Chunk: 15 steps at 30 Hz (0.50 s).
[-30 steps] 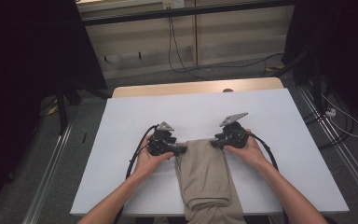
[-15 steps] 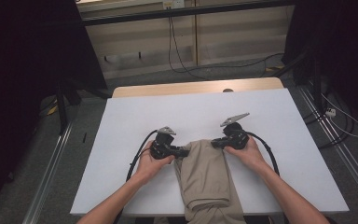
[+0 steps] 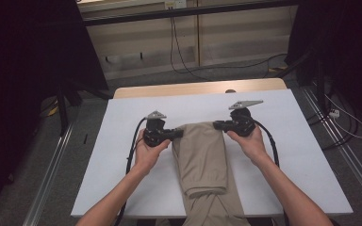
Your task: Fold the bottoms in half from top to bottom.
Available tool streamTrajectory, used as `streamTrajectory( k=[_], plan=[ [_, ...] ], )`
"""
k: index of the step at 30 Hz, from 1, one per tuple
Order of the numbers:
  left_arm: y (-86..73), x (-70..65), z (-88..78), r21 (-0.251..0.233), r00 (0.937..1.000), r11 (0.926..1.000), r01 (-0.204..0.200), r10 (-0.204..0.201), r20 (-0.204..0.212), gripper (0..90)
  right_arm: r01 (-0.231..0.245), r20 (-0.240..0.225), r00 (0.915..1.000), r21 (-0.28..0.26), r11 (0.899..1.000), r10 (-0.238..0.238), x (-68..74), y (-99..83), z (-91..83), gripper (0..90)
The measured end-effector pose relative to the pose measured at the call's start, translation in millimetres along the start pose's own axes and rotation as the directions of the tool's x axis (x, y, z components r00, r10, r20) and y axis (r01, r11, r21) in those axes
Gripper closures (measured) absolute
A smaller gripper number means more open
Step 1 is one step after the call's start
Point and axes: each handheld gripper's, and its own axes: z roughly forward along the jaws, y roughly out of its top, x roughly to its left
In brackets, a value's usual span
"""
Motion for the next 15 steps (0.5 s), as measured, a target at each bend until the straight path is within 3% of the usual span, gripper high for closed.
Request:
streamTrajectory(
  k=[4,15],
  plan=[
    [11.8,14.0,3.7,-0.035,0.9992,0.9989,0.030,-0.031,-0.024,81.9,0.002,0.025,0.9997,-0.009,1.000,-0.002,-1.3,18.0,6.8,85.7],
    [62.1,35.6,21.1,-0.108,0.9953,0.9933,0.041,-0.050,-0.083,81.9,-0.058,0.108,0.9919,-0.078,0.995,0.066,-24.0,61.3,18.3,85.8]
  ],
)
